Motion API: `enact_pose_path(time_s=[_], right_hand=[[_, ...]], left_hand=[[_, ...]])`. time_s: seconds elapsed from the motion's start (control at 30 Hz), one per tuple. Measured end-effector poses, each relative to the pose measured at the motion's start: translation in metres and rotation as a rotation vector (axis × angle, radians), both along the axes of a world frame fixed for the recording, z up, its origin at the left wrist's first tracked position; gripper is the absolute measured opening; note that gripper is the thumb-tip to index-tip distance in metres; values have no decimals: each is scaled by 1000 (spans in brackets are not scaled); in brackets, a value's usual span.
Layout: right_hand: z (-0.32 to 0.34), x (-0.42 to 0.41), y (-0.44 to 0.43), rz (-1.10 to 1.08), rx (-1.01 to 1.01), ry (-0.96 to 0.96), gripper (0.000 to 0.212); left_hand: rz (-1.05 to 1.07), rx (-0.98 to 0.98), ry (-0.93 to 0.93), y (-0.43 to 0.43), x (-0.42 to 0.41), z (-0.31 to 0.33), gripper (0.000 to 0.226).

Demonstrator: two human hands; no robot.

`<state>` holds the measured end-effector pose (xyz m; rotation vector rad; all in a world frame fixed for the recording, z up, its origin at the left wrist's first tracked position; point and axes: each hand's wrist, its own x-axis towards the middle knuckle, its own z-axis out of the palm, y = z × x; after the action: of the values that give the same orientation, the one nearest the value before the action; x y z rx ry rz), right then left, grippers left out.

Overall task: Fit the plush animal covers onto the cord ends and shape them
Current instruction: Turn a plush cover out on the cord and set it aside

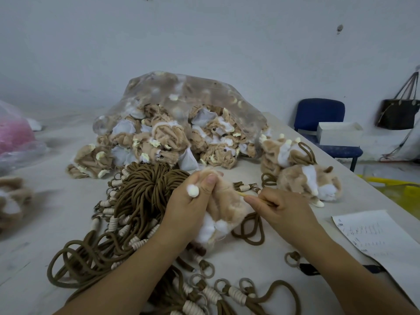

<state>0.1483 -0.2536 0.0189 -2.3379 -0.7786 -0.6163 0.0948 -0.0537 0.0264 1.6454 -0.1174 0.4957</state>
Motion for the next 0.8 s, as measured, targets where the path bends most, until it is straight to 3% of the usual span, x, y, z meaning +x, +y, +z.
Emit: enact_pose_path(time_s=[0.23, 0.37, 0.5, 0.67, 0.8], right_hand=[[-5, -7, 14, 85, 251, 218, 46], [-10, -7, 17, 99, 269, 276, 32], [-8, -7, 17, 103, 237, 272, 41], [-6, -1, 5, 55, 138, 174, 54], [-6, -1, 7, 22, 117, 187, 47]], left_hand=[[-1, 14, 27, -7, 0, -4, 41], [-16, 113, 44, -11, 4, -10, 37], [38, -20, 32, -7, 3, -12, 54], [81, -100, 8, -2, 2, -6, 38], [155, -36, -18, -1, 1, -4, 23]])
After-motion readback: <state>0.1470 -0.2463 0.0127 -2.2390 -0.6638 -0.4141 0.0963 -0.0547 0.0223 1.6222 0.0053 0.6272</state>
